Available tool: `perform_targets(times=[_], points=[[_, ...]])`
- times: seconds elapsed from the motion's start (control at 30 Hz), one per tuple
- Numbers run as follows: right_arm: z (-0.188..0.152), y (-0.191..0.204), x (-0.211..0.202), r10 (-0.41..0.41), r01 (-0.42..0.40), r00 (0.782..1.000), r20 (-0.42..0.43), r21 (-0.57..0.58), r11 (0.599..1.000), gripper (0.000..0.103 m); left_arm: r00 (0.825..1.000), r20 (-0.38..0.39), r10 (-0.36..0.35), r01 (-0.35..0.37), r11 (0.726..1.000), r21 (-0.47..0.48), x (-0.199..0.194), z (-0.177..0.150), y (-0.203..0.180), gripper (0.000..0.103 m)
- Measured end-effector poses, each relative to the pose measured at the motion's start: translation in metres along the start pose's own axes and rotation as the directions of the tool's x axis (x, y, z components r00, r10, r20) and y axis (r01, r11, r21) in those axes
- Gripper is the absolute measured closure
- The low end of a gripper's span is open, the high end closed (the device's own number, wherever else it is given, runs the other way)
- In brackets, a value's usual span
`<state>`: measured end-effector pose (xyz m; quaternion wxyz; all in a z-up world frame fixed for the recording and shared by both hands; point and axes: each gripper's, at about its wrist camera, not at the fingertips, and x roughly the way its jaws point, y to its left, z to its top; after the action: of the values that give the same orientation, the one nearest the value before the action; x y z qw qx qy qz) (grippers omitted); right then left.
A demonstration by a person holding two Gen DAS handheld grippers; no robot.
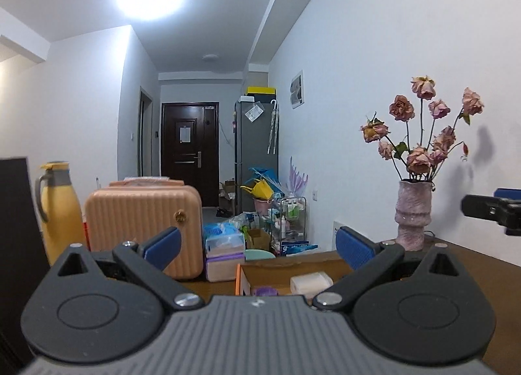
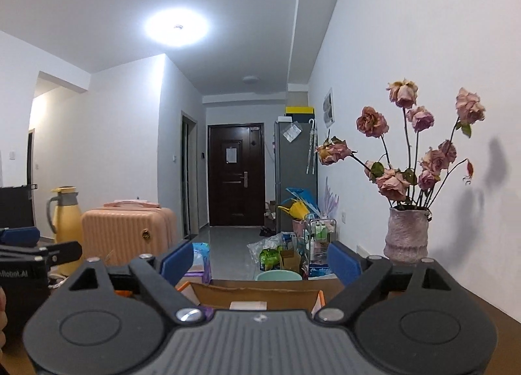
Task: Organize rigid objects
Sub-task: 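Withdraw both open grippers from the box back toward the table items, then move the left gripper to the cream soap box while the right gripper approaches the grey tape roll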
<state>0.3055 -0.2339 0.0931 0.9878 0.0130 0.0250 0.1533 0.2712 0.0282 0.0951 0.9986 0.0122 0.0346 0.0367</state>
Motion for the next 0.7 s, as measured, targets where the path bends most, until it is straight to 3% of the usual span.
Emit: perform_targets(times=[0.13, 0.23, 0.4, 0.5, 0.63, 0.7], points=[[-0.027, 0.001, -0.051, 0.0, 0.0, 1.0, -0.003, -0.032, 0.999, 0.011, 0.999, -0.019, -0.037, 0.037, 0.999, -0.004, -0.044, -0.024, 0.014, 0.0], [-0.052, 0.004, -0.095, 0.016, -0.017, 1.0, -0.005, -0.07, 0.997, 0.007, 0.998, -0.065, -0.01, 0.011, 1.0, 0.018, -0.084, -0.044, 0.017, 0.0], [-0.091, 0.013, -0.15, -0.007, 0.003, 0.999, -0.041, -0.102, 0.995, 0.004, 0.999, -0.018, -0.038, 0.039, 0.997, 0.06, -0.156, -0.089, 0.018, 0.0], [-0.116, 0.02, -0.174, -0.016, 0.01, 0.998, -0.054, -0.107, 0.994, 0.003, 0.999, -0.046, -0.012, 0.016, 0.996, 0.089, -0.178, -0.117, 0.015, 0.0], [-0.147, 0.031, -0.196, -0.083, 0.079, 0.992, -0.092, -0.039, 0.996, 0.003, 0.99, -0.132, -0.042, 0.052, 0.996, 0.074, -0.187, -0.14, 0.01, 0.0], [-0.156, 0.036, -0.203, -0.075, 0.072, 0.992, -0.1, -0.036, 0.997, 0.003, 0.988, -0.147, -0.039, 0.052, 0.995, 0.086, -0.191, -0.147, 0.008, 0.0]])
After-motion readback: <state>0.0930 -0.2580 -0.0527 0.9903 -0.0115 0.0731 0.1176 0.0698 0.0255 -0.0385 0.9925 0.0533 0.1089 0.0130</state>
